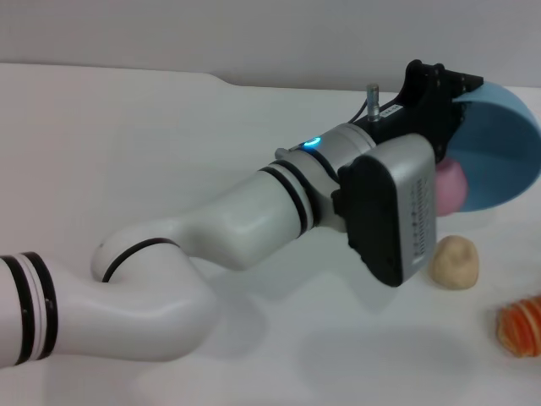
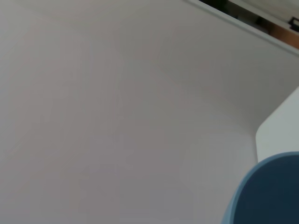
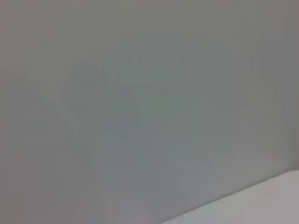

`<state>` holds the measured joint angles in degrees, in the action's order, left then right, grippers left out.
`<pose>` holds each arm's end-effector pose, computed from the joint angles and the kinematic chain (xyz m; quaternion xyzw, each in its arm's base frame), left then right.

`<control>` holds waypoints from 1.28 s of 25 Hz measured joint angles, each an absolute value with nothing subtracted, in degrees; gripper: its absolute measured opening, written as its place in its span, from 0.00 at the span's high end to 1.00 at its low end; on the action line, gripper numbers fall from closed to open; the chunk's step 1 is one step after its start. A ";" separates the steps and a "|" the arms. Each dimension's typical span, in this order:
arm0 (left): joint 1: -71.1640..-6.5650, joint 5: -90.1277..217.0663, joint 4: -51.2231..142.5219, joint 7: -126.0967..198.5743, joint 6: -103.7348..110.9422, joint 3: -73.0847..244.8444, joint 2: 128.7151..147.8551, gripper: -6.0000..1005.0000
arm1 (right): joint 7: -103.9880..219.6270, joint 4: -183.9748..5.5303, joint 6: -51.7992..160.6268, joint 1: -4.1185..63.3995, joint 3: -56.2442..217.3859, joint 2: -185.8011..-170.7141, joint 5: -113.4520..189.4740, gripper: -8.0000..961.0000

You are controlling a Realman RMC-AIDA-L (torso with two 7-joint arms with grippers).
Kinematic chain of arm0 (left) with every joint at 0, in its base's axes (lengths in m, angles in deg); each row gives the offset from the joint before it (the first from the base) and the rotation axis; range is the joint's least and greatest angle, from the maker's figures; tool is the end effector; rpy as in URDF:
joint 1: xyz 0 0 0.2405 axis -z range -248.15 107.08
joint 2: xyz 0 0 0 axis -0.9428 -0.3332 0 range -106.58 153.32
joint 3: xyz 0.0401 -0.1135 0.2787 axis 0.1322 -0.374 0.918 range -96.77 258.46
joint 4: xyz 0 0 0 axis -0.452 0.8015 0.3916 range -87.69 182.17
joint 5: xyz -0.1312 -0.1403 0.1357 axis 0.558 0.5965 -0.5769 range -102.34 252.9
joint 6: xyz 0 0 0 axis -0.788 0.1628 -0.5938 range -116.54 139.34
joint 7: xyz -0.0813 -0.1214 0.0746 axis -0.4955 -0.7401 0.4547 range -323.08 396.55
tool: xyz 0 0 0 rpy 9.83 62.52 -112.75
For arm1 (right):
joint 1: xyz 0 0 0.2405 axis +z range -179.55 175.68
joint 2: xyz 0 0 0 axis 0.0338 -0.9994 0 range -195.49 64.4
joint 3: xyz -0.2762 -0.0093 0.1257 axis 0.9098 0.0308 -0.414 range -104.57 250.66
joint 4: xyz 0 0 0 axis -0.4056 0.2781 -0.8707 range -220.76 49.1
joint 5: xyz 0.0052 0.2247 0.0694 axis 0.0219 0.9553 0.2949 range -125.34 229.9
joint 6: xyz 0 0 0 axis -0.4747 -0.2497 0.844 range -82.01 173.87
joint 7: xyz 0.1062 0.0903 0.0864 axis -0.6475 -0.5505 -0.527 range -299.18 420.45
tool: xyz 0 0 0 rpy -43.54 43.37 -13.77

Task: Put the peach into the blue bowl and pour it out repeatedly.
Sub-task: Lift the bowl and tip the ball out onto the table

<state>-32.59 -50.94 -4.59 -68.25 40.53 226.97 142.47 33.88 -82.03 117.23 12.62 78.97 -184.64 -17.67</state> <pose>-0.1096 0.3843 -0.2085 -0.8213 0.3459 -0.1011 0.4422 0.4741 0.2767 -0.0321 -0.5703 0.4079 0.3186 0.6378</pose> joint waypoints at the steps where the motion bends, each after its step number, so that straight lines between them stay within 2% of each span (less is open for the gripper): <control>1: -32.60 -52.18 -3.82 -68.16 41.09 226.97 142.46 0.99 | 33.91 -82.02 117.22 12.77 78.96 -184.64 -17.67 0.27; 6: -33.14 -58.62 0.15 -63.30 48.67 228.74 142.46 0.99 | 34.05 -82.41 116.85 13.10 78.93 -184.62 -17.68 0.27; 16: -32.98 -63.67 2.96 -55.71 49.95 228.94 142.46 0.99 | 34.12 -82.88 116.85 13.20 78.83 -184.56 -17.68 0.27; 23: -32.34 -54.13 2.05 -66.96 49.59 225.89 142.46 0.99 | 30.45 -81.40 116.35 14.13 75.86 -184.43 -17.65 0.27; 28: -31.48 -45.47 2.48 -81.88 45.12 220.11 142.45 0.99 | 8.91 -86.14 115.53 15.39 78.53 -183.59 -24.18 0.27; 32: -30.85 -42.04 3.07 -89.70 36.68 213.82 142.24 0.99 | -17.31 -101.24 117.59 16.86 86.65 -183.54 -42.06 0.27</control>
